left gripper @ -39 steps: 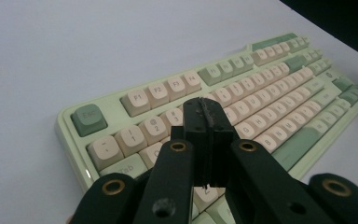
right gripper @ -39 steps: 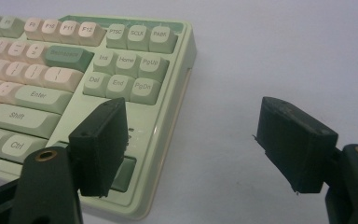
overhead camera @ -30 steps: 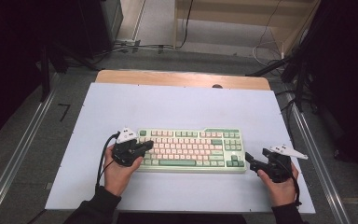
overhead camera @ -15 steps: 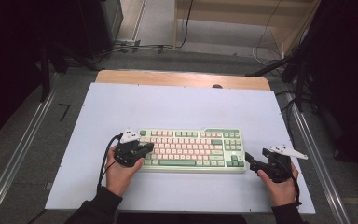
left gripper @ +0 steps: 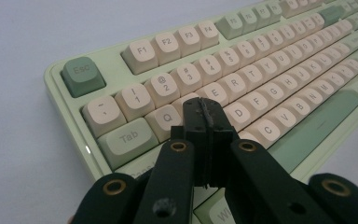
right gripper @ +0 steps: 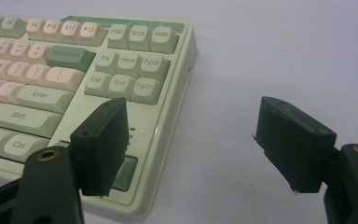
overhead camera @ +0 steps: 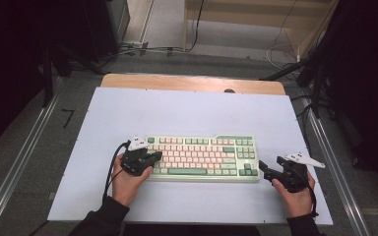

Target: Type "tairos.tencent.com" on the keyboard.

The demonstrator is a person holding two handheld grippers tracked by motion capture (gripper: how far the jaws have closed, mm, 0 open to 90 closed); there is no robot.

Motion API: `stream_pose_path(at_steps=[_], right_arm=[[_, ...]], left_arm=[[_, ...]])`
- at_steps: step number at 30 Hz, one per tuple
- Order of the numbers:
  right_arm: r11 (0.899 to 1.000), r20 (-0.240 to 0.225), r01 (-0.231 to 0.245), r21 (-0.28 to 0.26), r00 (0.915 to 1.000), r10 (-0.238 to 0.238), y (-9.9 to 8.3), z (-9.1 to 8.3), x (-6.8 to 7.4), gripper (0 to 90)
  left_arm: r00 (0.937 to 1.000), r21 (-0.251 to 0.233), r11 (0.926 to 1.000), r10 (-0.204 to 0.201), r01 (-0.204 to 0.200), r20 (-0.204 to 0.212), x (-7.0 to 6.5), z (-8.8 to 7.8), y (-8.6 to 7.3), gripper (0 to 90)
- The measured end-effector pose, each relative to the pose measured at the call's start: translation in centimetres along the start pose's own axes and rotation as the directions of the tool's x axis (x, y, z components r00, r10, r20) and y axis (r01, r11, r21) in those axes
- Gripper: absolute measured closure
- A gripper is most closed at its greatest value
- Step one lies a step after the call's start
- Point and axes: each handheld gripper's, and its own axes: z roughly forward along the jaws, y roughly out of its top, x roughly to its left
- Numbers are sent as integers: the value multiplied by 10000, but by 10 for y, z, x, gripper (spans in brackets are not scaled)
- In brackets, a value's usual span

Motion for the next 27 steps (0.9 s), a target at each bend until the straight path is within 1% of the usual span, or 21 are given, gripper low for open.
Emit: stream_pose_path(at_steps=[4,8,10,12,13,14,15,16,17,18,20,21,22,23,24,26,27], right_arm=[[10000,3,-6,4,10000,6,0,0,0,241],[10000,1,13,-2,10000,-13,0,0,0,241],[10000,0,13,-8,10000,-13,0,0,0,241],[10000,3,9,-19,10000,-9,0,0,0,241],[10000,-1,16,-27,10000,-16,0,0,0,241],[10000,7,-1,-18,10000,1,0,-1,0,241],[10000,10,-2,-36,10000,2,0,-1,0,242],[10000,8,-9,-39,10000,9,0,-1,0,242],[10000,6,7,-44,10000,-7,0,-1,0,243],[10000,7,-4,-37,10000,4,0,-1,0,243],[10000,-7,-1,-38,10000,1,0,-1,0,243],[10000,-7,-1,-38,10000,1,0,-1,0,243],[10000,-15,-5,-34,10000,4,0,-1,1,243],[10000,-15,-5,-34,10000,4,0,-1,1,243],[10000,-17,-4,-37,10000,4,0,-1,1,243],[10000,-14,8,-56,10000,-8,0,-1,1,243],[10000,-13,5,-61,10000,-6,0,-1,1,243]], left_arm=[[10000,66,10000,-67,67,-2,1,1,-1,900],[10000,105,9999,-52,52,-5,1,2,-1,900],[10000,273,9996,-42,41,17,1,4,-1,900],[9999,239,9997,-71,69,93,1,4,-1,900],[9999,177,9998,-26,23,142,2,3,-1,871],[9994,-8,10000,-72,72,334,2,1,-1,871],[9989,-256,9996,-99,111,451,2,-1,0,773],[9982,-748,9972,-29,74,596,-1,-5,2,727],[9990,-1005,9949,78,-34,431,-3,-7,3,642],[9990,-1005,9949,78,-34,431,-3,-7,3,564],[9994,-1466,9890,238,-201,239,-8,-11,5,432],[9995,-1570,9873,266,-236,169,-9,-11,5,432],[9995,-1691,9851,307,-315,-76,-10,-12,5,300],[9992,-1721,9844,336,-369,-220,-11,-11,5,300],[9990,-1716,9845,306,-355,-311,-11,-11,5,263],[9985,-1764,9838,224,-310,-507,-10,-11,4,246],[9985,-1779,9837,161,-252,-525,-9,-11,4,244]])
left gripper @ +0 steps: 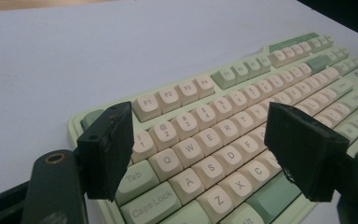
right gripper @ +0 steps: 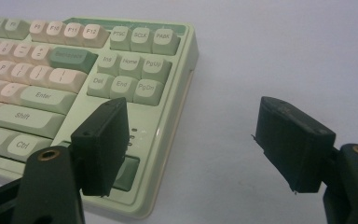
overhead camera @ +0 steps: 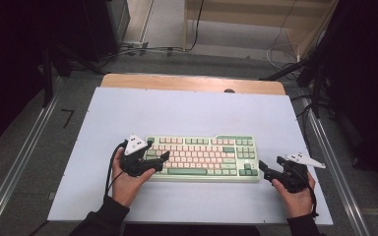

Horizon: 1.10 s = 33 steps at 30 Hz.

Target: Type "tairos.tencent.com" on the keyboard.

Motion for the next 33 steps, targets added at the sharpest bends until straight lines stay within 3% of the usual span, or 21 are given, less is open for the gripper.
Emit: stream_pose_path(at_steps=[16,21,23,33], right_arm=[[10000,-131,64,-72,9999,-65,2,0,6,244],[9997,-440,146,-179,9989,-154,6,1,18,244],[9994,-656,252,-216,9975,-266,9,3,27,245],[9984,-1060,415,-372,9933,-452,21,10,42,256]], left_arm=[[9967,-72,9978,-668,665,-463,8,-2,-2,269],[9938,-215,9956,-921,909,-624,11,-3,-2,274],[9936,-232,9955,-929,916,-637,11,-3,-2,274],[9938,-262,9956,-912,897,-639,11,-3,-3,275]])
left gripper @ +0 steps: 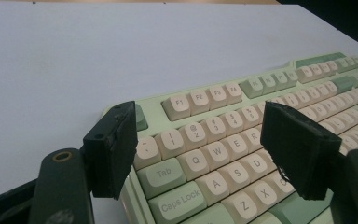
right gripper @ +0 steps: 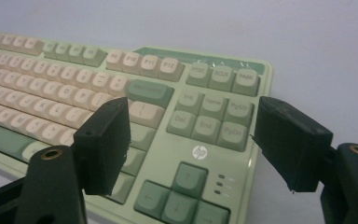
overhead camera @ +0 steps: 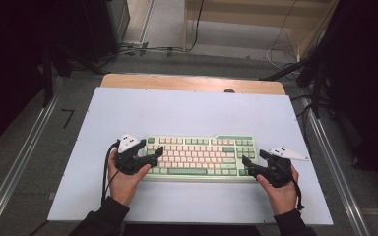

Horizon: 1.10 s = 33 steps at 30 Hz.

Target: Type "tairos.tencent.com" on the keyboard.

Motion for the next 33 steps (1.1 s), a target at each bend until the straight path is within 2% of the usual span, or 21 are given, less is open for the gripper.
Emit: stream_pose_path(at_steps=[11,20,24,27,31,32,33], right_arm=[[9998,-601,207,-79,9980,-211,15,10,16,299],[9988,-1035,480,-36,9935,-481,26,26,34,337],[9981,-1231,618,27,9905,-610,30,35,43,385],[9960,-1516,877,150,9848,-844,32,42,50,498],[9904,-2017,1357,245,9710,-1281,33,49,61,804],[9892,-2162,1439,281,9670,-1346,34,51,64,860],[9884,-2279,1484,324,9640,-1373,34,52,67,877]], left_arm=[[10000,140,9999,22,-22,-24,-1,2,-1,275],[10000,114,9999,23,-22,-86,-1,1,-1,275],[9999,134,9999,33,-31,-103,-1,1,-1,275],[10000,170,9998,51,-51,-41,-1,1,-1,275],[9999,209,9997,91,-90,-53,-1,1,-1,284],[10000,209,9998,75,-74,-53,-1,1,-1,286],[10000,223,9997,78,-77,-51,-1,1,-1,287]])
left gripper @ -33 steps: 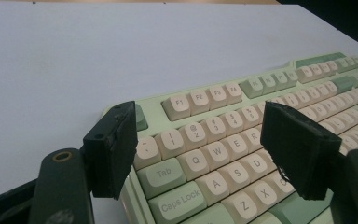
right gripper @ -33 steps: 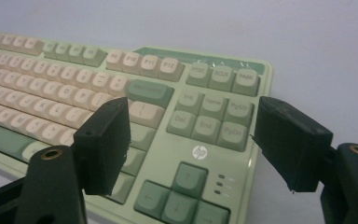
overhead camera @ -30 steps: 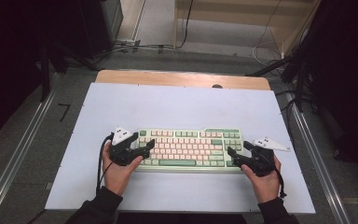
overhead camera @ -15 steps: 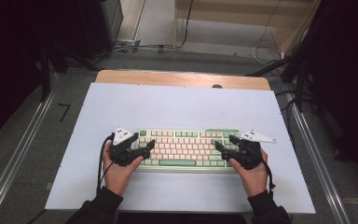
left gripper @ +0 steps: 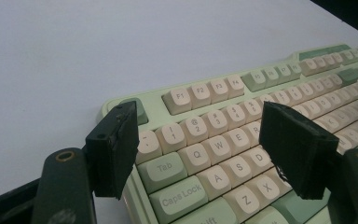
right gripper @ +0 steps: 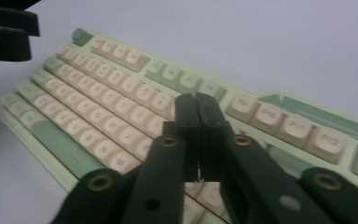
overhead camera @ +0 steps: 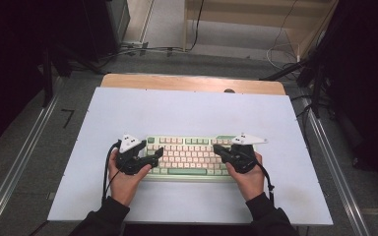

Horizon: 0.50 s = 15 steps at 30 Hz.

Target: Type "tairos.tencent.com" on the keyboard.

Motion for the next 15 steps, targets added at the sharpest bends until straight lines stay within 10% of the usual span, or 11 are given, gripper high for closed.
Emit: stream_pose_path(at_steps=[15], right_arm=[[9969,-463,462,640,9980,-433,5,38,18,879]], left_arm=[[10000,29,10000,30,-30,78,-1,0,0,293]])
